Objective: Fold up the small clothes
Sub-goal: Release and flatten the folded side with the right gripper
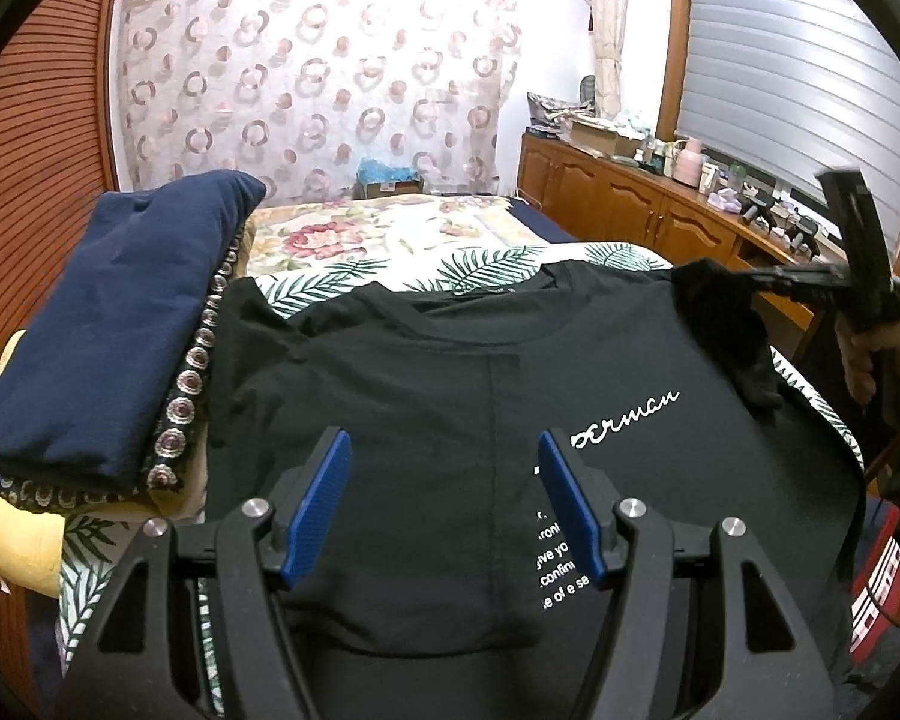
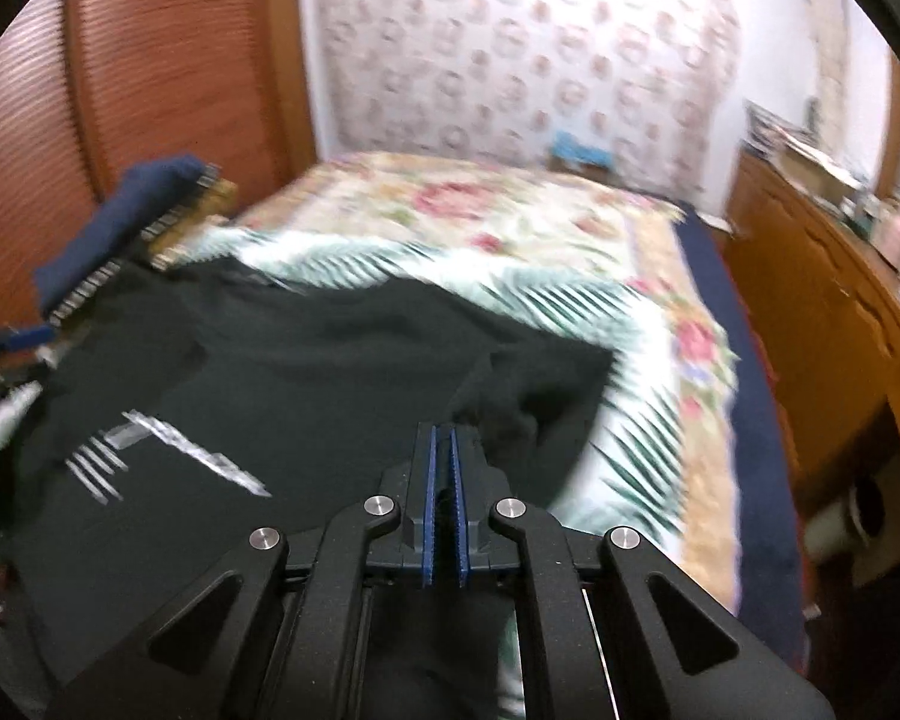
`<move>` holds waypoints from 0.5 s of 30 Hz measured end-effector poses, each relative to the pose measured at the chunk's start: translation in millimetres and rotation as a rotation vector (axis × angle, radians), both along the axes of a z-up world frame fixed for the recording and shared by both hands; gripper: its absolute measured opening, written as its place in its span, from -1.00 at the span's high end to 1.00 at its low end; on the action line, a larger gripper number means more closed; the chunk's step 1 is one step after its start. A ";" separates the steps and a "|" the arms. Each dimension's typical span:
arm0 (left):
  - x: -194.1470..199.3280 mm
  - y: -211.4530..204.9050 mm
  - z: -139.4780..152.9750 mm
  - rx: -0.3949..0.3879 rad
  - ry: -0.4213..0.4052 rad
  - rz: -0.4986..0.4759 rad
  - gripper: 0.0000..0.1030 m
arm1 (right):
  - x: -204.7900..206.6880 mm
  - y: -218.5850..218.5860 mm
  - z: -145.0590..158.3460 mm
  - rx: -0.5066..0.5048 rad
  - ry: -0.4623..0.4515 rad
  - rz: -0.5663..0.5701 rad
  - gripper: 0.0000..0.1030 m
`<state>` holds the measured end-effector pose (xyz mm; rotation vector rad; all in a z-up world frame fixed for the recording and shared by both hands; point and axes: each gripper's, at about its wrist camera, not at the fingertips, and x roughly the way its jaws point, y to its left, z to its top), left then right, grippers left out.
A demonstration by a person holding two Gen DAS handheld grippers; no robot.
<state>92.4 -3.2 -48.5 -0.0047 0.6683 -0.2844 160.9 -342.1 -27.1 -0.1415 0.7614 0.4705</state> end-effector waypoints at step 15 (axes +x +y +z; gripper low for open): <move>-7.4 10.3 5.0 -0.014 -0.010 0.021 -0.25 | 20.5 55.0 18.4 -0.003 -0.043 0.035 0.21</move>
